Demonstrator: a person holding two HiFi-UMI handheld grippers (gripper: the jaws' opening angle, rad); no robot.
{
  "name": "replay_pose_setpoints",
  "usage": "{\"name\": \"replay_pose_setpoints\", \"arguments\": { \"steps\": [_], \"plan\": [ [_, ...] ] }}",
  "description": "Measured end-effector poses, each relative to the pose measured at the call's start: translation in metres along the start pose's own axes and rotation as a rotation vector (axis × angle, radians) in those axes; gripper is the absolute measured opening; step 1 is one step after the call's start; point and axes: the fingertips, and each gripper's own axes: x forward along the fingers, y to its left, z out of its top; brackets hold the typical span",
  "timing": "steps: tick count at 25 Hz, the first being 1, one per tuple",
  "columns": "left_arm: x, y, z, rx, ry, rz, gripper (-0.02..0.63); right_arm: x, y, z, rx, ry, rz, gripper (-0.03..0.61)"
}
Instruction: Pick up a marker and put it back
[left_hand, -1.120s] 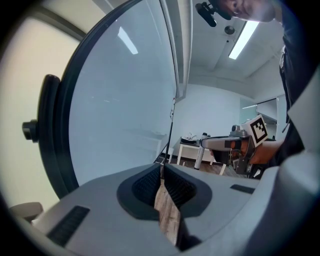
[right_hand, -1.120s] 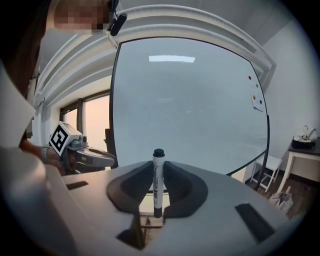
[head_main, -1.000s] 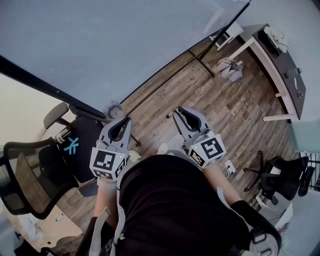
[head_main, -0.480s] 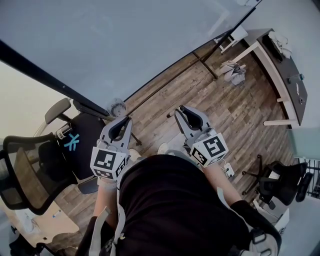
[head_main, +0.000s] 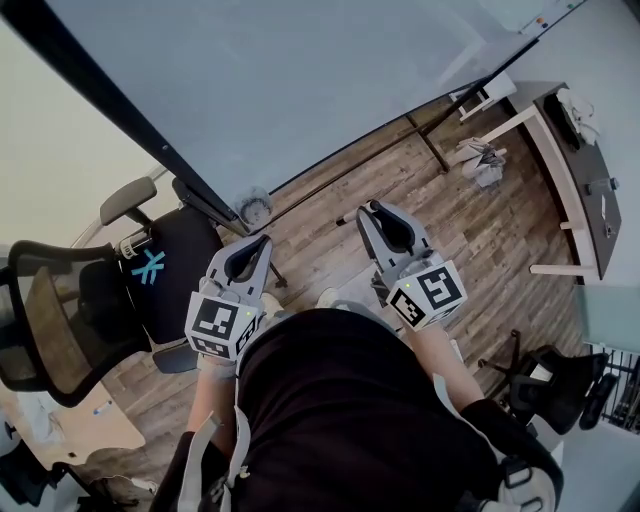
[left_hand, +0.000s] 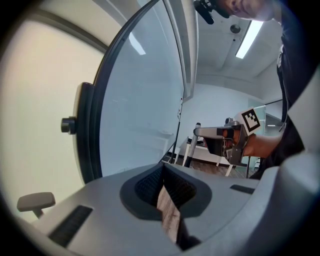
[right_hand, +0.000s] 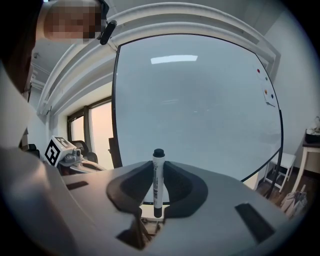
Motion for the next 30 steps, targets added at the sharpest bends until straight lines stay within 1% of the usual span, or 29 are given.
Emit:
{"name": "replay_pose_setpoints", "arguments": {
  "steps": [9, 18, 26, 30],
  "plan": [
    [-0.027, 0.012, -0.008, -0.031, -0.003, 0.064, 0.009, 0.030, 0.020, 0.023, 0.008, -0.036, 0.078, 0.076],
    [-0.057, 0.029, -0.017, -0.062, -0.006, 0.147, 0.009, 0.068, 0.052, 0.037, 0.001, -0.057, 0.176, 0.076],
    [-0.088, 0.044, -0.029, -0.086, -0.005, 0.224, 0.009, 0.098, 0.082, 0.029, -0.013, -0.034, 0.258, 0.077],
    [-0.103, 0.049, -0.037, -0.101, 0.001, 0.265, 0.009, 0.111, 0.092, 0.018, -0.020, -0.015, 0.287, 0.077]
  ]
}}
